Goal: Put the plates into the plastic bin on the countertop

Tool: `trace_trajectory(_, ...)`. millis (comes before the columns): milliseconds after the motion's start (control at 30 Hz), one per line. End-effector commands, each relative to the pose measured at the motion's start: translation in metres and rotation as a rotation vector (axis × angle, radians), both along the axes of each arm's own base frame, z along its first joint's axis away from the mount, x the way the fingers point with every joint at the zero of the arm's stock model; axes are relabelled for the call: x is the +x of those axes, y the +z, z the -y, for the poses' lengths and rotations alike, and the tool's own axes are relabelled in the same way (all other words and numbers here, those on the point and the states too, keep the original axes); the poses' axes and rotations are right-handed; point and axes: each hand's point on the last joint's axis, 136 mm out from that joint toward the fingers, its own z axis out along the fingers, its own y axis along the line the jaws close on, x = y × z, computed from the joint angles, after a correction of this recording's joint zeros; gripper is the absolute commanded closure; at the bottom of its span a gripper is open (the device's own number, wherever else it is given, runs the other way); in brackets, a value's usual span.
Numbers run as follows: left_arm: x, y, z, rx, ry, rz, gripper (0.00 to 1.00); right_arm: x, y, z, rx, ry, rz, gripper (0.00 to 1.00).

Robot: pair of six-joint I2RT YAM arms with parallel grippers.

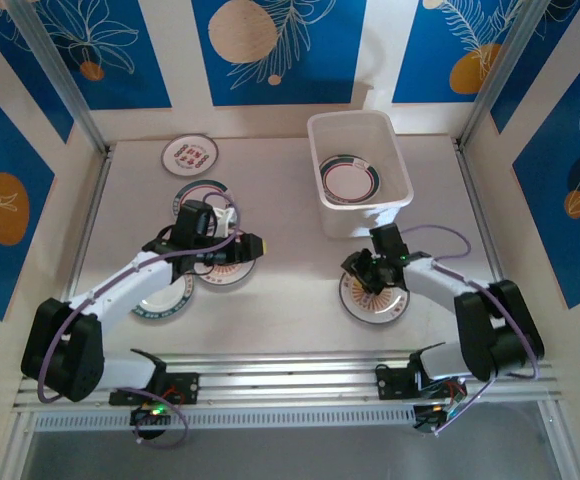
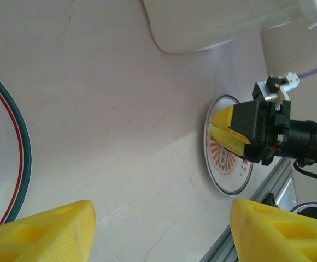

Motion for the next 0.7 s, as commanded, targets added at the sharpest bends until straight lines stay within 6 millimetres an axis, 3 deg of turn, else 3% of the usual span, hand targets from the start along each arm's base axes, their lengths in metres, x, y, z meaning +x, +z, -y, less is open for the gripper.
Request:
trace_trajectory(0, -0.007, 0.002, 0.003, -0.011, -0.013, -0.002, 0.33, 0.003, 0.010, -0.022, 0.030, 0.093, 0.002, 0.53)
trace_trajectory(133, -0.008, 0.002, 0.002, -0.010, -0.008, -0.002, 0.33, 0.007, 0.013, -0.032, 0.033, 0.117, 0.001, 0.53)
trace_trajectory(300, -0.010, 0.003, 0.002, -0.008, -0.009, -0.001, 0.33, 0.007, 0.026, -0.027, 0.010, 0.100, 0.043, 0.53)
trace_trajectory(500, -0.010, 0.003, 0.003, -0.009, -0.012, 0.001, 0.33, 0.003, 0.050, -0.008, -0.031, 0.088, 0.109, 0.52)
trace_trajectory(667, -0.010, 0.001, 0.005, -0.007, -0.017, -0.001, 0.33, -0.010, 0.056, 0.024, -0.046, 0.026, 0.123, 0.52)
